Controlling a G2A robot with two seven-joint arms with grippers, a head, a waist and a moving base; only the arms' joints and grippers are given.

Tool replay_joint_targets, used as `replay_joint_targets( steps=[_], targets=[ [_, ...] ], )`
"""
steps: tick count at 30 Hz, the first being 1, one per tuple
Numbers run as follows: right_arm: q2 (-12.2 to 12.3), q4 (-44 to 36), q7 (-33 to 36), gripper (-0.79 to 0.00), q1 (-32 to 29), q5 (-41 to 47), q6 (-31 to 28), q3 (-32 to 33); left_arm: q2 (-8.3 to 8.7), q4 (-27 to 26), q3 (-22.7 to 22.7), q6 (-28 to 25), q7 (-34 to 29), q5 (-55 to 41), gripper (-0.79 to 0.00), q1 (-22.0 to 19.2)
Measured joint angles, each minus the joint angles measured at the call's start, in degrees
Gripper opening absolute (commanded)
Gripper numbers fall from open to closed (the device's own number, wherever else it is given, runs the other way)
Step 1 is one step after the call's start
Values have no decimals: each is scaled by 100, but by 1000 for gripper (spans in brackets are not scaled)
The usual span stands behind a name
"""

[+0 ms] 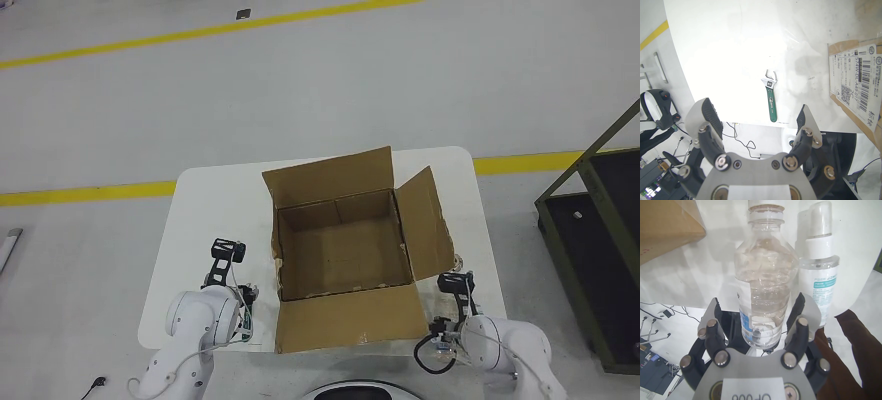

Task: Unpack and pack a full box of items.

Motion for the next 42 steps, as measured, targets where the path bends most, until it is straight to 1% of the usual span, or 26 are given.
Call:
replay_joint_targets(
  steps=[4, 7, 10, 12, 14, 21, 22, 24, 25, 26, 27, 28, 29, 30, 32, 33, 38, 42],
  targets=[
    [0, 84, -53, -123, 55, 39, 17, -47, 0, 0, 0, 0, 0, 0, 0, 0],
    [3, 166, -86, -62, 101, 11, 35, -75, 0, 0, 0, 0, 0, 0, 0, 0],
    [4, 281, -103, -74, 161, -21, 88, -99, 0, 0, 0, 0, 0, 0, 0, 0],
    [5, 342, -128, -49, 196, -2, 94, -101, 0, 0, 0, 0, 0, 0, 0, 0],
    [8, 374, -140, 0, 218, 4, 104, -101, 0, 0, 0, 0, 0, 0, 0, 0],
    [14, 512, -153, 0, 309, -29, 126, -150, 0, 0, 0, 0, 0, 0, 0, 0],
    [14, 530, -158, -28, 319, -24, 131, -155, 0, 0, 0, 0, 0, 0, 0, 0],
    [16, 558, -159, -175, 343, -8, 135, -164, 0, 0, 0, 0, 0, 0, 0, 0],
    [17, 565, -158, -203, 355, -2, 136, -166, 0, 0, 0, 0, 0, 0, 0, 0],
    [18, 573, -154, -360, 367, -2, 137, -170, 0, 0, 0, 0, 0, 0, 0, 0],
    [19, 583, -149, -413, 384, -7, 136, -179, 0, 0, 0, 0, 0, 0, 0, 0],
    [20, 592, -145, -440, 396, -11, 134, -186, 0, 0, 0, 0, 0, 0, 0, 0],
    [20, 602, -144, -517, 407, -13, 135, -193, 0, 0, 0, 0, 0, 0, 0, 0],
    [21, 618, -144, -566, 421, -14, 137, -202, 0, 0, 0, 0, 0, 0, 0, 0],
    [23, 641, -144, -754, 436, -14, 135, -215, 0, 0, 0, 0, 0, 0, 0, 0],
    [24, 649, -141, -785, 444, -18, 134, -220, 0, 0, 0, 0, 0, 0, 0, 0],
    [36, 554, -124, -785, 425, 16, 117, -169, 0, 0, 0, 0, 0, 0, 0, 0],
    [57, 286, -80, -785, 337, 142, 90, 34, 0, 0, 0, 0, 0, 0, 0, 0]
  ],
)
